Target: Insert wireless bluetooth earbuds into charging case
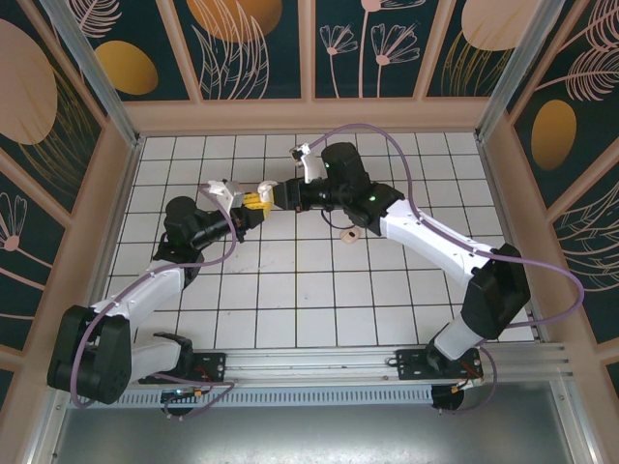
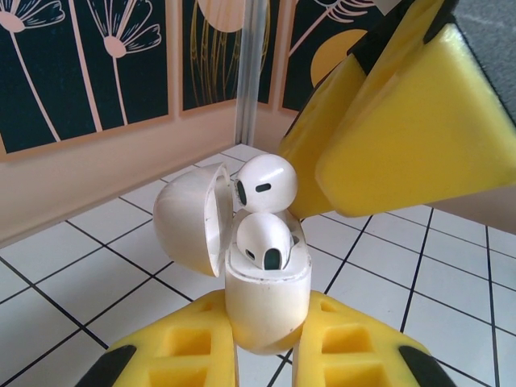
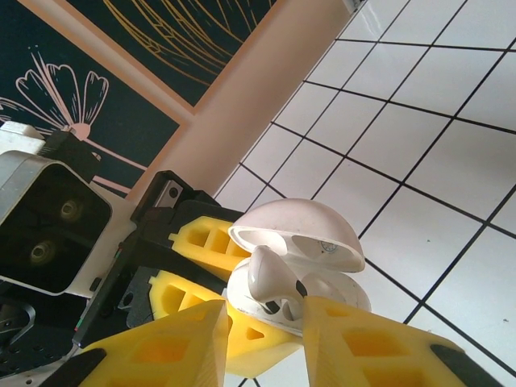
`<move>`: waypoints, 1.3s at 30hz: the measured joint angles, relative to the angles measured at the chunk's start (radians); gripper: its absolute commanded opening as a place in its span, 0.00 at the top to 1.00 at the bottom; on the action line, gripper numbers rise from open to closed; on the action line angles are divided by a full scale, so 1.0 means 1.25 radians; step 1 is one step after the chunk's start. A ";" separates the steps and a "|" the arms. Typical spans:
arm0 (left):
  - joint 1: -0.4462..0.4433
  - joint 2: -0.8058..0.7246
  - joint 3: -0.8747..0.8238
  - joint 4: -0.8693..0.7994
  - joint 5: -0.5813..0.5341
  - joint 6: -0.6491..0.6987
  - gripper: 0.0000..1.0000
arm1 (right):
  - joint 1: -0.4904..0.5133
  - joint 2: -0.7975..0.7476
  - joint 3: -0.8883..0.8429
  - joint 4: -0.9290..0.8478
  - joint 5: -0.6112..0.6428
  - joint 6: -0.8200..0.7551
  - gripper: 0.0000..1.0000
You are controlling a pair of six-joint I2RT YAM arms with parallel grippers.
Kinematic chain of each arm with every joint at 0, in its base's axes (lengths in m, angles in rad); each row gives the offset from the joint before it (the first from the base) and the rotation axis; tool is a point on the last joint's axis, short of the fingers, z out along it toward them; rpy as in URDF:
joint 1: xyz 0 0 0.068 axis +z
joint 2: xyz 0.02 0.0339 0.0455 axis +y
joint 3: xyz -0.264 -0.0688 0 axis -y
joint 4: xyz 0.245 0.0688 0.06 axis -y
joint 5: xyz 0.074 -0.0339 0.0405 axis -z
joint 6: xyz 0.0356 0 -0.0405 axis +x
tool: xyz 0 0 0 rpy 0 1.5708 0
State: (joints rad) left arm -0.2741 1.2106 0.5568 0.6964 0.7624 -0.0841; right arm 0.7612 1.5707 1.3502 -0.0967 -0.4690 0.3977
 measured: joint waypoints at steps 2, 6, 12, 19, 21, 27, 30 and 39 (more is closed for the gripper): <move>0.000 0.000 0.002 0.002 0.000 0.000 0.90 | 0.000 -0.005 0.003 -0.008 0.003 -0.003 0.66; 0.000 0.000 0.011 0.005 0.000 0.000 0.90 | 0.000 -0.018 0.004 -0.027 0.010 -0.014 0.63; 0.000 -0.004 0.014 0.006 0.001 0.000 0.90 | 0.000 -0.029 0.031 -0.042 0.018 -0.030 0.62; 0.000 -0.005 0.020 0.008 0.004 0.000 0.90 | -0.002 -0.028 0.093 -0.075 0.017 -0.063 0.59; 0.000 -0.006 0.020 0.008 0.007 0.000 0.90 | -0.003 -0.023 0.110 -0.077 0.015 -0.069 0.59; 0.000 -0.009 0.020 0.008 0.013 -0.001 0.90 | -0.013 0.012 0.149 -0.089 -0.014 -0.084 0.61; 0.000 -0.009 0.020 0.008 0.013 -0.001 0.90 | -0.015 0.033 0.159 -0.099 -0.030 -0.084 0.62; 0.000 -0.009 0.020 0.008 0.013 -0.003 0.90 | -0.015 0.052 0.160 -0.121 -0.046 -0.089 0.65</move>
State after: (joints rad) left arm -0.2745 1.1992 0.5819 0.7063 0.7780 -0.0883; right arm 0.7429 1.6352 1.5497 -0.2478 -0.5262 0.2871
